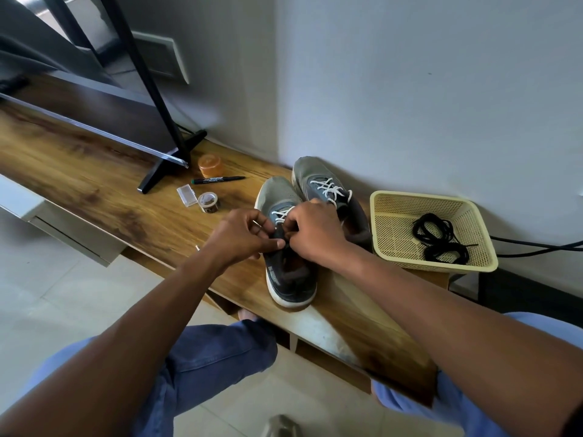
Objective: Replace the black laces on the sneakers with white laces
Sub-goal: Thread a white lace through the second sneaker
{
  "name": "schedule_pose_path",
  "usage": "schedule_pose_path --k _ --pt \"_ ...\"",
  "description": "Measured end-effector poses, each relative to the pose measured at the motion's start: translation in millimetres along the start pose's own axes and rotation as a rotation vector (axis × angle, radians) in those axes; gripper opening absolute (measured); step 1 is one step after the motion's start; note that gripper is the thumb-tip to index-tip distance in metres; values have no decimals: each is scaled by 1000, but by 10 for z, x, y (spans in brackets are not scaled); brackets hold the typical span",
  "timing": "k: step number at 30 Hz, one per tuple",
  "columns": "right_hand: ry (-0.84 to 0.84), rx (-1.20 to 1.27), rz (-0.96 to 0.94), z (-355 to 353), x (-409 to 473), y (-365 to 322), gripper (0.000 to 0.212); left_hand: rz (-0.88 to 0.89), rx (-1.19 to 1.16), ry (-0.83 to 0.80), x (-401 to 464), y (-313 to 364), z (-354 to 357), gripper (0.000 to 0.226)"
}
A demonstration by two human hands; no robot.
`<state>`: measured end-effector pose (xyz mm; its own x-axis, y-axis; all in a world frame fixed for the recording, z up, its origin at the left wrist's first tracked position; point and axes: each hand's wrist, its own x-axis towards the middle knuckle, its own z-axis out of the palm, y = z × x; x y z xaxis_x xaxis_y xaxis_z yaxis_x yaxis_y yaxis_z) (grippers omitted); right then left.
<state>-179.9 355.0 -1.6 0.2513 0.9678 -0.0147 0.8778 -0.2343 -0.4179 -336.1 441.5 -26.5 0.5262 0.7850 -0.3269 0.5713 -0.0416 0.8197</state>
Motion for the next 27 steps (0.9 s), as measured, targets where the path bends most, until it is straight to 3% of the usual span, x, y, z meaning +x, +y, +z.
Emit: schedule_pose_path --k 13,27 --pt "-69 168 137 39 44 -21 14 -25 4 33 11 3 -16 34" --pt "13 -2 194 194 53 -74 14 25 84 24 -32 39 -12 27"
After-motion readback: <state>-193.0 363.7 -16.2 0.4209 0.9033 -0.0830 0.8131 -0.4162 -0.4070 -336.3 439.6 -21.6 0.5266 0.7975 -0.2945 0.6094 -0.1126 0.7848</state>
